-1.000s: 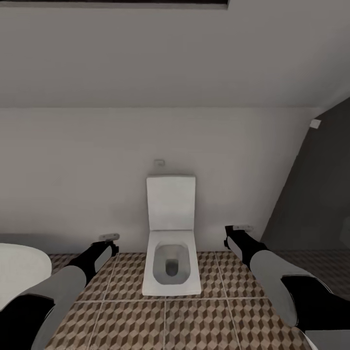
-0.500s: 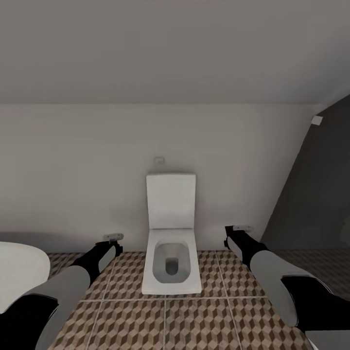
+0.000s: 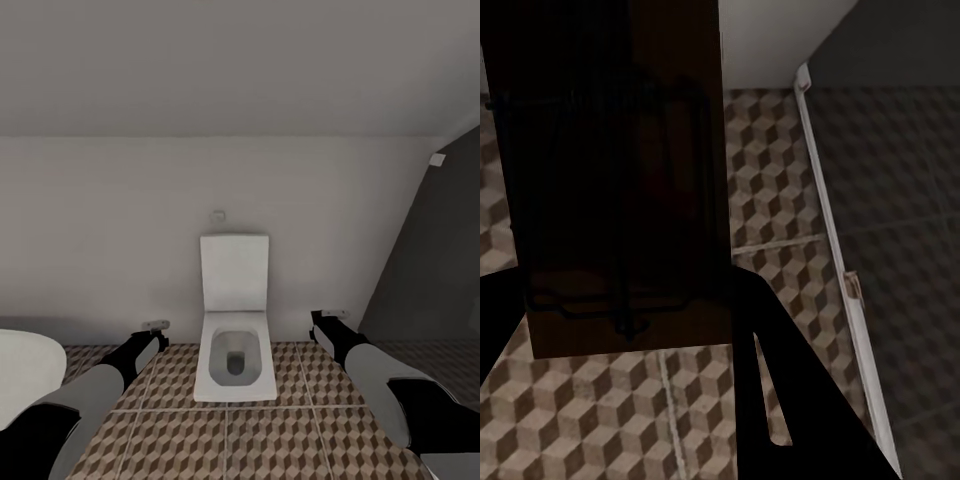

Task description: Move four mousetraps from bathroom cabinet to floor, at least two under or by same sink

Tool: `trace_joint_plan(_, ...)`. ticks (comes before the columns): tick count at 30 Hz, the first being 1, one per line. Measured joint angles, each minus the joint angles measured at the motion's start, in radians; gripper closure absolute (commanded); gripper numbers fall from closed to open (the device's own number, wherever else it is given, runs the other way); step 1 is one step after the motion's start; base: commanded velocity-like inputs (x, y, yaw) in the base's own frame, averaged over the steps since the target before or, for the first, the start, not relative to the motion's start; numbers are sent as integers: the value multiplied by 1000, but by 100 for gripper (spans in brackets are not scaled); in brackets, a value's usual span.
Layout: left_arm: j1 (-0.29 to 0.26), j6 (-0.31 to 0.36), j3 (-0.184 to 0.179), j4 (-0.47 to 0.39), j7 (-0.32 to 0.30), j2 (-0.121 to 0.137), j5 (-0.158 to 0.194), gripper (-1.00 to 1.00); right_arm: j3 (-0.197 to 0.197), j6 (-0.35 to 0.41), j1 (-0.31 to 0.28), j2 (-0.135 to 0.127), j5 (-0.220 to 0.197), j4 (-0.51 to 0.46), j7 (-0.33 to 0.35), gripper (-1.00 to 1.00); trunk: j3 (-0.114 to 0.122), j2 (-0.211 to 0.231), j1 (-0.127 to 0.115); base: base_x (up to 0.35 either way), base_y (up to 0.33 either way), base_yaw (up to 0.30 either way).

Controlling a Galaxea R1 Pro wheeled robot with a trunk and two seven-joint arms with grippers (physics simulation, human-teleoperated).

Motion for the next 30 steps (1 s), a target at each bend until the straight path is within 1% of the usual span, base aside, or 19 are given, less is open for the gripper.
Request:
trace_joint_plan(2, 0, 0, 0, 0, 0, 0, 0, 100, 0, -1, 0, 3, 0, 0, 0, 100, -6, -14, 8, 0, 0, 0)
trace_joint_plan(30, 0, 1, 3, 6, -3, 3, 1, 100, 0, -1, 0, 4, 0, 9, 0, 100, -94, -210, 115, 0, 0, 0)
